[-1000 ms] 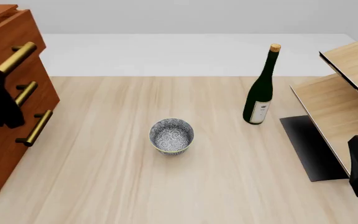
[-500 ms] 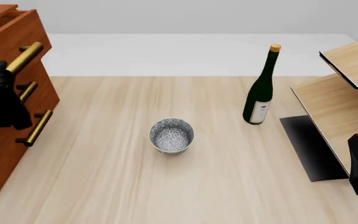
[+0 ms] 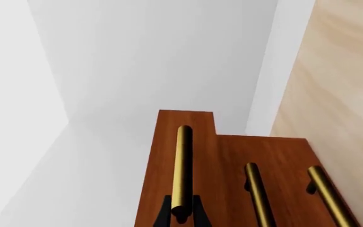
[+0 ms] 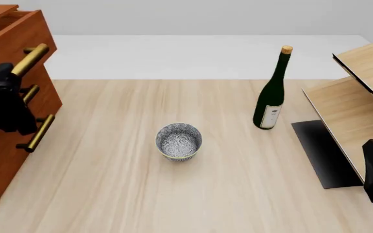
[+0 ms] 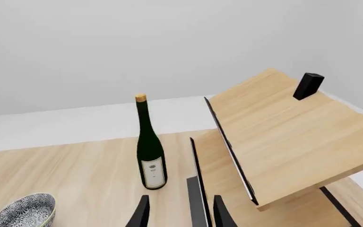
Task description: Close the bottom drawer of the cabinet and open the top drawer.
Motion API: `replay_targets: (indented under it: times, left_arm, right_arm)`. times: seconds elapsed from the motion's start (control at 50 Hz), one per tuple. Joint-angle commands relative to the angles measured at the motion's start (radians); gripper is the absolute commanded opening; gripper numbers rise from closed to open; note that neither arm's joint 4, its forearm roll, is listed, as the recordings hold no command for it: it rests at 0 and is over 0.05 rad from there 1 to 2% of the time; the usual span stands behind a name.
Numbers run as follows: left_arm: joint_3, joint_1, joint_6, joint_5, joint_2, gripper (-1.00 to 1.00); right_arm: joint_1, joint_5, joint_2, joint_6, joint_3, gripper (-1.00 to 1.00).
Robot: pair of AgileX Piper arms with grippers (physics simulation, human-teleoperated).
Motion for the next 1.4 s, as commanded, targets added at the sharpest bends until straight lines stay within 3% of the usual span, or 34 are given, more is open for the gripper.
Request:
replay_targets:
  times: [0.02, 0.06, 0.08, 1.4]
  left_arm:
    - [-0.040, -0.050, 0.002, -0.003, 0.035, -1.00]
    - [-0.042, -0.049, -0.001, 0.000, 0.032, -1.00]
    - [-0.040, -0.047, 0.002, -0.004, 0.033, 1.00]
    - [-0.016, -0.083, -0.048, 0.086, -0.068, 1.00]
  right_arm:
    - [0.000, 0.001, -0.001, 0.000, 0.000, 1.00]
    - [0.000, 0.000, 0.000, 0.000, 0.000, 1.00]
    - [0.001, 0.000, -0.001, -0.001, 0.000, 1.00]
    - [0.000, 0.009, -0.010, 0.002, 0.000, 1.00]
